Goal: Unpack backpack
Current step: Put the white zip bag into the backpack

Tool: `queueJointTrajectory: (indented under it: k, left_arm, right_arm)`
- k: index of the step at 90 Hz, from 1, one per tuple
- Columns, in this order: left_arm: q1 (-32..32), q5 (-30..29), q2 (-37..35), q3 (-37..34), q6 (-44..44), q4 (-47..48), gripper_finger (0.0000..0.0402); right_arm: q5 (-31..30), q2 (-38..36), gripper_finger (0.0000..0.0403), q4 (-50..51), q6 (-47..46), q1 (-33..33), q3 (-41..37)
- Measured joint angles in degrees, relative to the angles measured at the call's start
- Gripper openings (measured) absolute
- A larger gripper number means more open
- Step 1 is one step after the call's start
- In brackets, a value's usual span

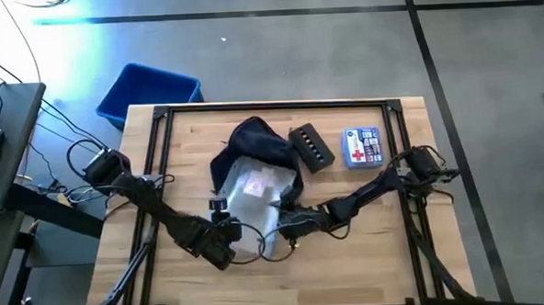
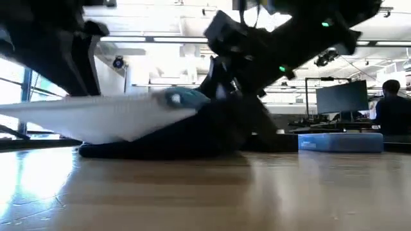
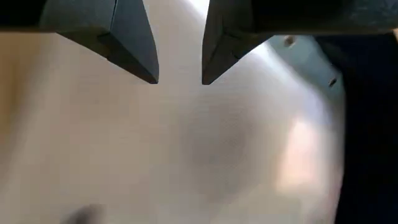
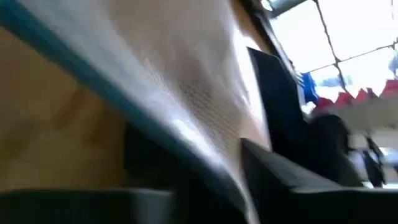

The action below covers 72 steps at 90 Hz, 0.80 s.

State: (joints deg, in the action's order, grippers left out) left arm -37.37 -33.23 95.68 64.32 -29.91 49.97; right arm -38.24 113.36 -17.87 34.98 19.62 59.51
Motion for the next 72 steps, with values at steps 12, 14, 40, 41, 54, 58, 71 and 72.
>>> queueJointTrajectory:
  k: [12,14,40,41,54,58,71,72]
  left_arm:
    - [-2.7,-0.1,0.0,6.8,-6.2,12.6,0.0104]
    - [-3.3,-0.2,0.0,7.9,-7.8,15.2,0.0104]
    - [-10.3,-9.0,-0.1,10.8,-20.9,26.8,0.0104]
    - [-10.4,-9.6,-0.1,10.3,-20.8,26.3,0.0104]
    - [-9.2,-16.9,0.0,2.2,-18.9,18.7,0.0104]
    - [-8.0,-18.0,0.0,-0.3,-18.3,16.7,0.0104]
    - [-4.2,-21.8,0.0,-6.5,-16.4,11.0,0.0104]
    - [-3.8,-22.1,0.0,-6.7,-16.3,10.8,0.0104]
  right_arm:
    - [-8.5,-0.3,0.0013,0.5,3.3,0.0,1.1]
    - [-10.0,-0.5,0.0010,0.4,4.0,0.2,1.2]
    - [-12.2,-9.1,0.0001,1.2,-0.9,1.1,1.2]
    - [-12.2,-9.4,0.0001,1.3,-1.1,1.2,1.2]
    - [-15.6,-13.3,0.0001,4.0,-3.3,2.4,1.2]
    - [-16.9,-14.3,0.0001,4.2,-3.9,2.6,1.1]
    - [-19.7,-17.3,0.0000,5.6,-5.0,3.5,1.1]
    - [-19.6,-17.4,0.0000,5.6,-5.3,3.6,1.1]
